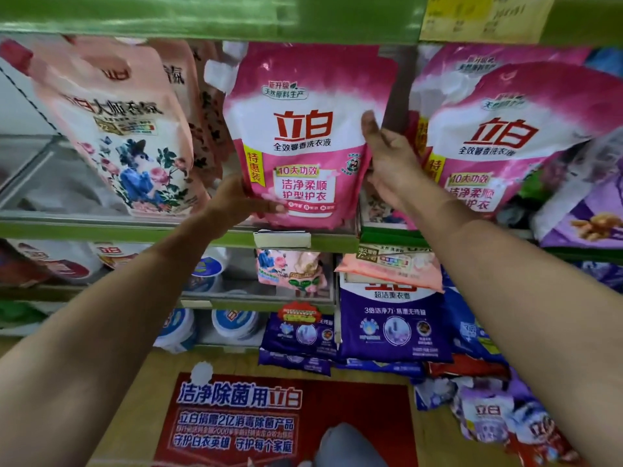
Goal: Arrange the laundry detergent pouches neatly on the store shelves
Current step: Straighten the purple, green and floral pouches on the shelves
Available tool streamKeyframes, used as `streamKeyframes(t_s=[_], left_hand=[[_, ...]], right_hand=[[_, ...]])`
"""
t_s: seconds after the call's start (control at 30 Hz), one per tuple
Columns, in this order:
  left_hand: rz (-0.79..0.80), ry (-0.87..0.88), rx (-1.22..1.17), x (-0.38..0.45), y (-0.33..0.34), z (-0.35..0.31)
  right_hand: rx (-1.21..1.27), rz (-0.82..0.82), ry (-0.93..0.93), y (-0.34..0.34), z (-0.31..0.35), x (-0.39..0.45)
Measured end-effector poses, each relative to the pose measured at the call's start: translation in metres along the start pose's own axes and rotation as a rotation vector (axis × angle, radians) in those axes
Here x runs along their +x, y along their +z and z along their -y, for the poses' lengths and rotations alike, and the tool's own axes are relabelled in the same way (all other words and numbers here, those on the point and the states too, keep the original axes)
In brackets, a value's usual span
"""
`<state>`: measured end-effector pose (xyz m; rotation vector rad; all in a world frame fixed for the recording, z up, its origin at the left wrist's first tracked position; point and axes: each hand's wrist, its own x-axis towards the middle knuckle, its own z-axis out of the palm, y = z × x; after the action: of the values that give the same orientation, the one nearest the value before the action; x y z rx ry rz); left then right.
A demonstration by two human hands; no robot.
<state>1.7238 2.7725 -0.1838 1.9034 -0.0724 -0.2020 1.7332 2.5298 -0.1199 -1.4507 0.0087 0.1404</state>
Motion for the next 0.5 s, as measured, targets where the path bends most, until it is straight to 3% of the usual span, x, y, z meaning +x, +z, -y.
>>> streamKeyframes(t_s=[0.3, 0.43, 0.5], left_hand=[[-0.028, 0.018, -0.036, -0.016, 0.011, -0.002], [-0.521, 0.034, -0.02, -0.042, 0.033, 0.007], [-0.521, 0.081, -0.073, -0.058, 0.05, 0.006]], right_hand=[[0.04, 0.033, 0.038, -0.005, -0.004, -0.01], [-0.011, 0.013, -0.013, -0.013, -0.004, -0.033], [-0.015, 0.011, -0.032, -0.019, -0.003, -0.05]])
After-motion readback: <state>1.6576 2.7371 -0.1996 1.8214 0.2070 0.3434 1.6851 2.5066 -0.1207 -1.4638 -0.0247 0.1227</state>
